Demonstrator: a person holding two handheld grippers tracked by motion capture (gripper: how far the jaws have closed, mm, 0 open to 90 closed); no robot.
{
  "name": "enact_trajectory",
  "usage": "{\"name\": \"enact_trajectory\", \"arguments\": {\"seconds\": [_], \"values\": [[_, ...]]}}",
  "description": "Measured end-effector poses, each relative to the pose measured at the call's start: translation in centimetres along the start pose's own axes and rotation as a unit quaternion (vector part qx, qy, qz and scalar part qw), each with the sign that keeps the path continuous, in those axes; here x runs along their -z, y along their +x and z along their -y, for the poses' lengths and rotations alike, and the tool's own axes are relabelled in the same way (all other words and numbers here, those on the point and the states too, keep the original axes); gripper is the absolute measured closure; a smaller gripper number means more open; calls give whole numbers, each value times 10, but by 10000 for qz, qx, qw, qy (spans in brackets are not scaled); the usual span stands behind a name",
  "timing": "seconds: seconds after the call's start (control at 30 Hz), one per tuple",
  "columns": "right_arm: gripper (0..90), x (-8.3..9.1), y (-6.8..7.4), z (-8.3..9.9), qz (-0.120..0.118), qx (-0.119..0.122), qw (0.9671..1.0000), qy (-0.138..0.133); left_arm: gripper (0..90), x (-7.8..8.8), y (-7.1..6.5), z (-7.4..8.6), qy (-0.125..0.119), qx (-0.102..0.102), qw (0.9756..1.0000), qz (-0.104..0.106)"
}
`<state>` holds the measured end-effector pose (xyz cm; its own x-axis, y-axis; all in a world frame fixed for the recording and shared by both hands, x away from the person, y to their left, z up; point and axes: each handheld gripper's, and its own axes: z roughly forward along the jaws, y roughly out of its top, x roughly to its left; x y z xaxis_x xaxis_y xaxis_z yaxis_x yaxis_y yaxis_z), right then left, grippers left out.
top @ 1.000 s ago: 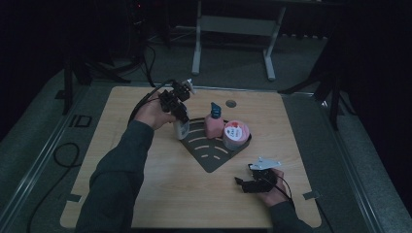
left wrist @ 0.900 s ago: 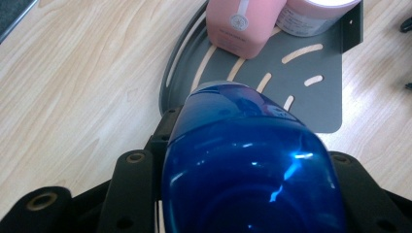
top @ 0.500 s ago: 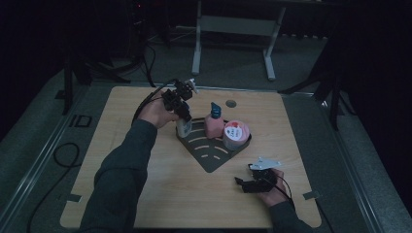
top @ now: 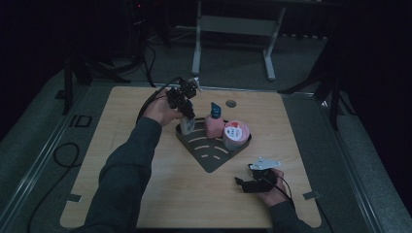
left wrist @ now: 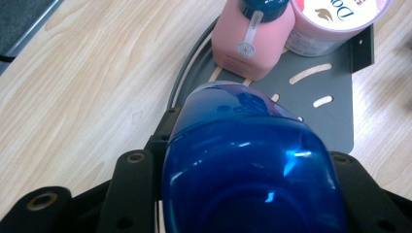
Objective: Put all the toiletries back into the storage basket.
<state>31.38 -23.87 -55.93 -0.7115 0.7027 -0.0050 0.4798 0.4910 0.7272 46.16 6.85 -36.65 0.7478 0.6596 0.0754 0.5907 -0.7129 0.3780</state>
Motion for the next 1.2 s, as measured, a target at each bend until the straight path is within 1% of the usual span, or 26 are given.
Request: {"name": "enact_trajectory", "arguments": {"seconds": [0.23,0.33,0.6,0.8,1.0,1.2], "values": [[205,0,0,0,1,-2,10000,0,535,-3,1,-3,-14,28,10000,-41],[205,0,0,0,0,-5,10000,3,535,-5,2,-5,6,46,10000,-14],[205,0,0,0,-3,-3,10000,4,535,-8,3,-9,38,37,10000,-19],[205,0,0,0,-3,-7,10000,2,535,-10,5,-11,5,87,10000,12],[205,0,0,0,-4,-7,10000,0,535,-14,6,-12,25,75,10000,-4],[205,0,0,0,-5,0,10000,5,535,-17,6,-14,21,85,10000,29]]}}
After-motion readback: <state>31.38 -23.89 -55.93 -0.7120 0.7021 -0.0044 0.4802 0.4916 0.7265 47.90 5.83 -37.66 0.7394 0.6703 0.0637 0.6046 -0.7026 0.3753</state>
